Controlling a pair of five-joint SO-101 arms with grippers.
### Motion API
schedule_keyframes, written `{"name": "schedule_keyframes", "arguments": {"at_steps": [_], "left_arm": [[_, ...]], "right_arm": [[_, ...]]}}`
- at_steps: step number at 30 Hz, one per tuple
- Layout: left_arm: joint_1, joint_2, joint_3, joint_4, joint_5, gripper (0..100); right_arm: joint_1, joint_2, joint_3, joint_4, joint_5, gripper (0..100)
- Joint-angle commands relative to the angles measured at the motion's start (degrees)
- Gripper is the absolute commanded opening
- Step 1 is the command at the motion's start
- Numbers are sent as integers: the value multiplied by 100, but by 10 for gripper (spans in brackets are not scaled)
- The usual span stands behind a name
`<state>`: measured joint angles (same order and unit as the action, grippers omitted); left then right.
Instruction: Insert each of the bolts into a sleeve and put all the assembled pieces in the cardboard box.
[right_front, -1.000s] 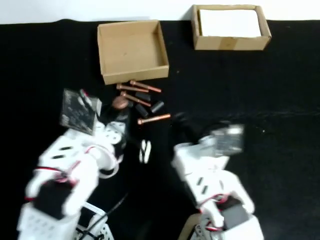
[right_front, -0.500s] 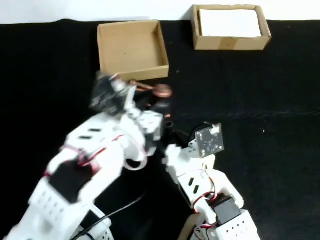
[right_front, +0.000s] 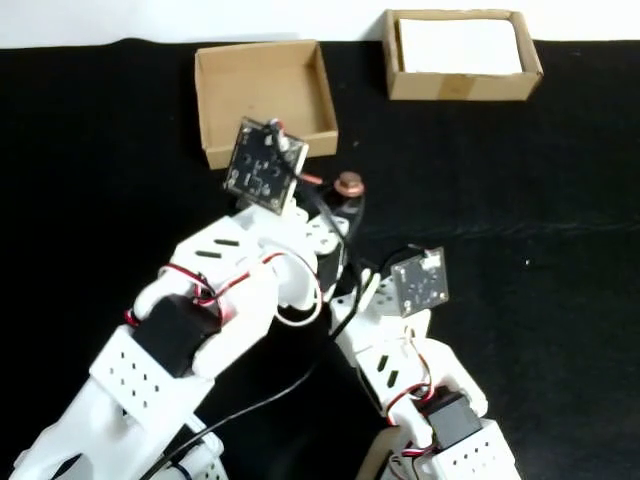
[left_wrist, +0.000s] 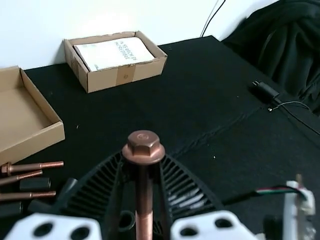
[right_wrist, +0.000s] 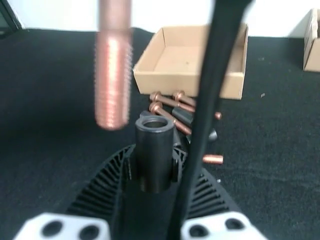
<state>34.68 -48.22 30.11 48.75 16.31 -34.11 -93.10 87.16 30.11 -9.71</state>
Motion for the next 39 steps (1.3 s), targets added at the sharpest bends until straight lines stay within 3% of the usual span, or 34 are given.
{"name": "schedule_keyframes", "arguments": {"at_steps": [1, 8, 30, 33, 39], "left_arm": [[-66, 4, 119, -325, 44, 9], [-426, 13, 426, -695, 53, 9], [-391, 1051, -40, -818, 79, 9], [-382, 1051, -22, -756, 79, 9], [-391, 1051, -84, 149, 53, 11]], "right_arm": [[31, -4, -13, -207, 44, 7], [31, -4, -13, -207, 44, 7], [31, -4, -22, -207, 26, 7], [40, -4, -22, -207, 26, 7], [75, -4, -40, -207, 26, 7]]}}
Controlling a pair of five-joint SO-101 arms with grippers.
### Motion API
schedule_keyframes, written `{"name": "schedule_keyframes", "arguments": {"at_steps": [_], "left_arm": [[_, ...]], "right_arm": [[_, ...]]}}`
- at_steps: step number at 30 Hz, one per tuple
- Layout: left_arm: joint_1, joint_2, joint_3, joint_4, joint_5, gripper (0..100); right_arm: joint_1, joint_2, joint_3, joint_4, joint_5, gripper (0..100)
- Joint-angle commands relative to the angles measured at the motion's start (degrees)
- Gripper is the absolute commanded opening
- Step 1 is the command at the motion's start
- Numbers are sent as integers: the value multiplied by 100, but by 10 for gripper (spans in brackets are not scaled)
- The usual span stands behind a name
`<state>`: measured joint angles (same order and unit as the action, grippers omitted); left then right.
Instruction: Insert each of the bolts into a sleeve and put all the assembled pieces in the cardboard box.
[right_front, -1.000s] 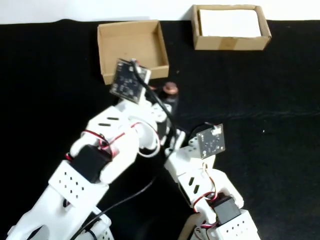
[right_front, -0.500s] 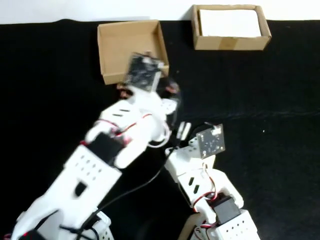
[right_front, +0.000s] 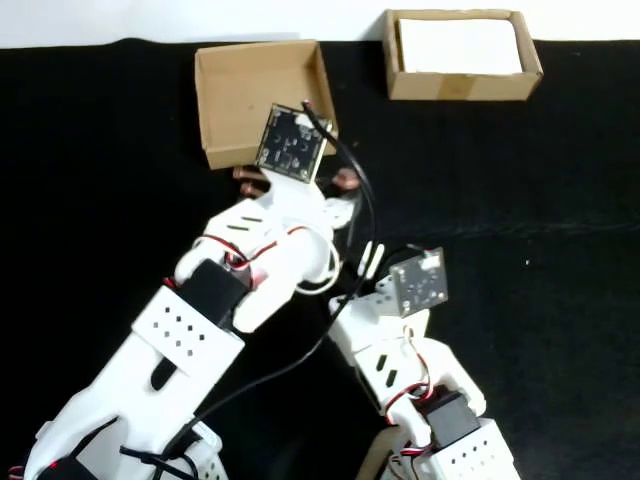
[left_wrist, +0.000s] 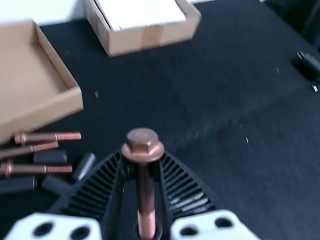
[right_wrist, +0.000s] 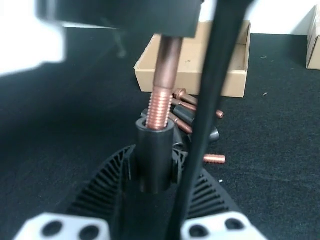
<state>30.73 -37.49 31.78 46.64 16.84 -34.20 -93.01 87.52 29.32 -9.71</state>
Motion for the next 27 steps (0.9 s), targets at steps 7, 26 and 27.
{"name": "schedule_keyframes", "arguments": {"at_steps": [7, 26, 27], "left_arm": [[4, -31, -286, 1002, 18, 112], [-1851, -312, -2853, 3991, -114, 142], [-1982, -409, -2835, 4026, -378, 92]], "right_arm": [[418, -13, -75, -523, 18, 7], [769, 1420, -1200, -541, 9, 7], [778, 1824, -1499, -541, 9, 7]]}}
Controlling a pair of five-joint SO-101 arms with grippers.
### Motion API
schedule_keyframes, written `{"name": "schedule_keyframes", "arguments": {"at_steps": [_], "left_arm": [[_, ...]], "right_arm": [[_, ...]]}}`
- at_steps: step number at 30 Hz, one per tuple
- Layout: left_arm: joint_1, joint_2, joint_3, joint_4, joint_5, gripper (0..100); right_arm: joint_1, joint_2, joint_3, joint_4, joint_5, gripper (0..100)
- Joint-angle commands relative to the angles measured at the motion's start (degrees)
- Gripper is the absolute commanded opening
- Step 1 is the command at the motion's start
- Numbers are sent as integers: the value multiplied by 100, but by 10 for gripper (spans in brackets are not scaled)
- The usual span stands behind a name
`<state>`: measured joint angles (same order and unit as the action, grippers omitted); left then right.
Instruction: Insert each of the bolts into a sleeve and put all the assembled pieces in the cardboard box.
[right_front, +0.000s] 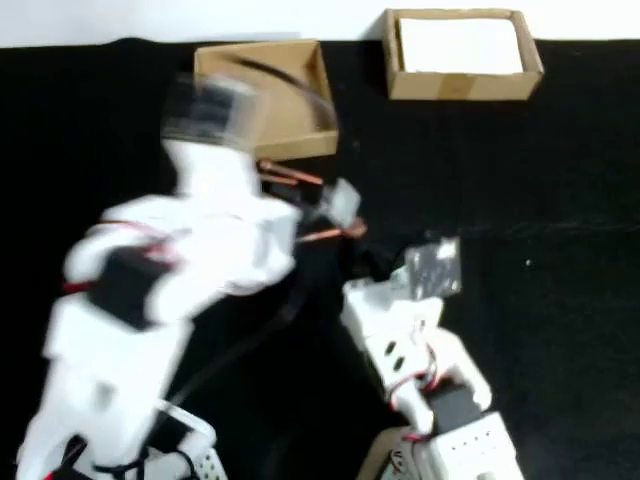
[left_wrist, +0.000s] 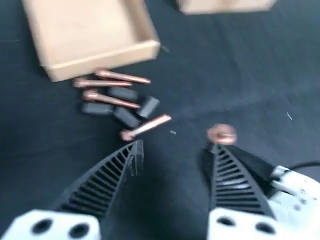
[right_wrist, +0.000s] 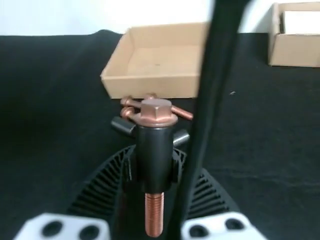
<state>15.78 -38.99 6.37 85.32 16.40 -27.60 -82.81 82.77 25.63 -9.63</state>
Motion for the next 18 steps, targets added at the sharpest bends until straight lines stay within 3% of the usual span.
{"name": "schedule_keyframes", "arguments": {"at_steps": [1, 2, 5, 9, 18], "left_arm": [[-549, -338, -189, 149, -703, 46], [-593, -453, 4, 132, -1108, 6], [-664, -822, 699, 132, -1670, 8], [-1174, -1578, 1921, -18, -1732, 8], [-2527, -2905, 5007, -1758, -1749, 9]], "right_arm": [[119, 1200, -1305, -180, 0, 7], [119, 1631, -1578, -277, 0, 7], [136, 2941, -2158, -1059, 0, 7], [136, 4725, -3064, -2097, 26, 7], [136, 8602, -5982, -3618, 9, 7]]}}
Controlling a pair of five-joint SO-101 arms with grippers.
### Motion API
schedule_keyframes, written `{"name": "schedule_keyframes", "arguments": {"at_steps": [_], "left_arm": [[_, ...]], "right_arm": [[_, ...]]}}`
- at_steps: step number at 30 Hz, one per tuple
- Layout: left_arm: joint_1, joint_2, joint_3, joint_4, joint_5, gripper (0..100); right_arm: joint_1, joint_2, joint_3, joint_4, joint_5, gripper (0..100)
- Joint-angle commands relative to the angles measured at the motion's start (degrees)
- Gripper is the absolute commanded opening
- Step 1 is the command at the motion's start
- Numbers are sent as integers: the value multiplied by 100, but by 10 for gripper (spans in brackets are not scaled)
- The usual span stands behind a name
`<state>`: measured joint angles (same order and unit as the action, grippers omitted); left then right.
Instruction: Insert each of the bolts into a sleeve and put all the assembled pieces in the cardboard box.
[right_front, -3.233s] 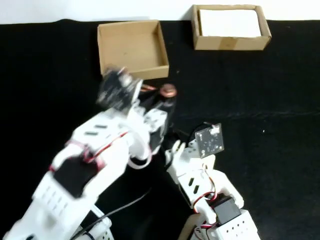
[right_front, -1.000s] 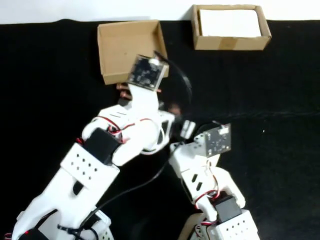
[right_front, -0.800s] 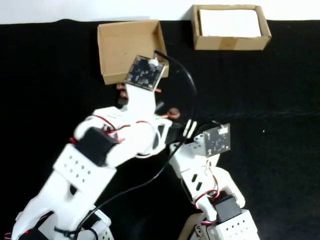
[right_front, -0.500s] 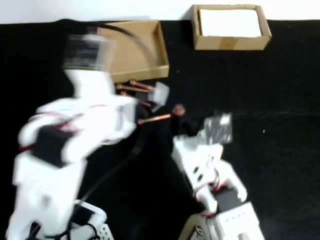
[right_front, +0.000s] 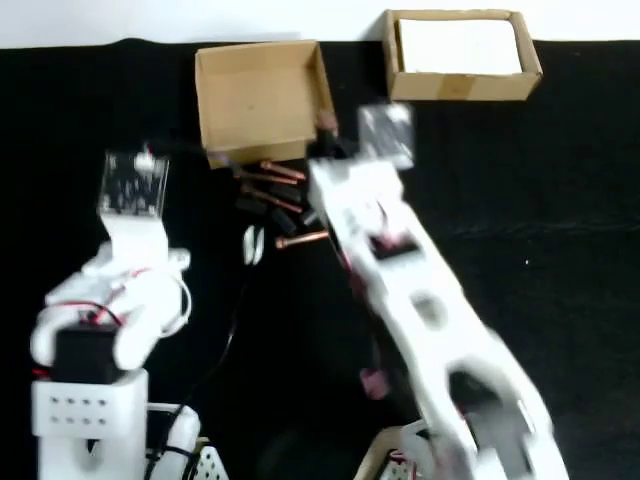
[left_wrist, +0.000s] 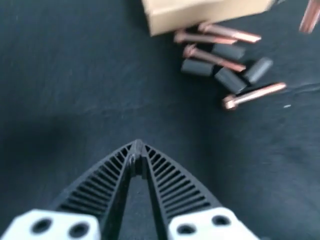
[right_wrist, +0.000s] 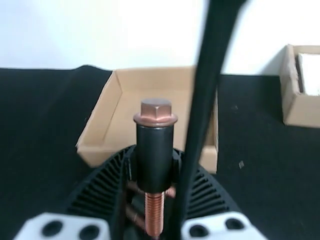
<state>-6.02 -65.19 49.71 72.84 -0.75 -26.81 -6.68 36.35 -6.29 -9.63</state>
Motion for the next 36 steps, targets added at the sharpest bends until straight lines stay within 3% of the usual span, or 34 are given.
{"name": "schedule_keyframes", "arguments": {"at_steps": [1, 6, 11, 14, 19, 24, 27, 31, 36], "left_arm": [[-470, -347, 884, -695, -35, 9], [-787, -409, 2009, -1697, -26, 9], [-804, -418, 3873, -3895, 0, 9], [-804, -453, 4338, -4651, 0, 9], [-804, -453, 4391, -4686, 0, 9], [-804, -453, 4400, -4686, 0, 9], [-804, -453, 4400, -4686, 0, 10], [-804, -453, 4347, -4642, 0, 42], [-1077, -409, 3811, -3560, 369, 144]], "right_arm": [[57, 1323, -1736, -435, 9, 7], [48, 2888, -3582, -453, 26, 7], [66, 4215, -5068, -444, 35, 7], [66, 4840, -5771, -435, 35, 7], [66, 5701, -6686, -426, 44, 7], [48, 6396, -7187, -426, 782, 9], [48, 6615, -7292, -426, 853, 14], [48, 6633, -7301, -4, 844, 148], [31, 6615, -7310, 303, 844, 297]]}}
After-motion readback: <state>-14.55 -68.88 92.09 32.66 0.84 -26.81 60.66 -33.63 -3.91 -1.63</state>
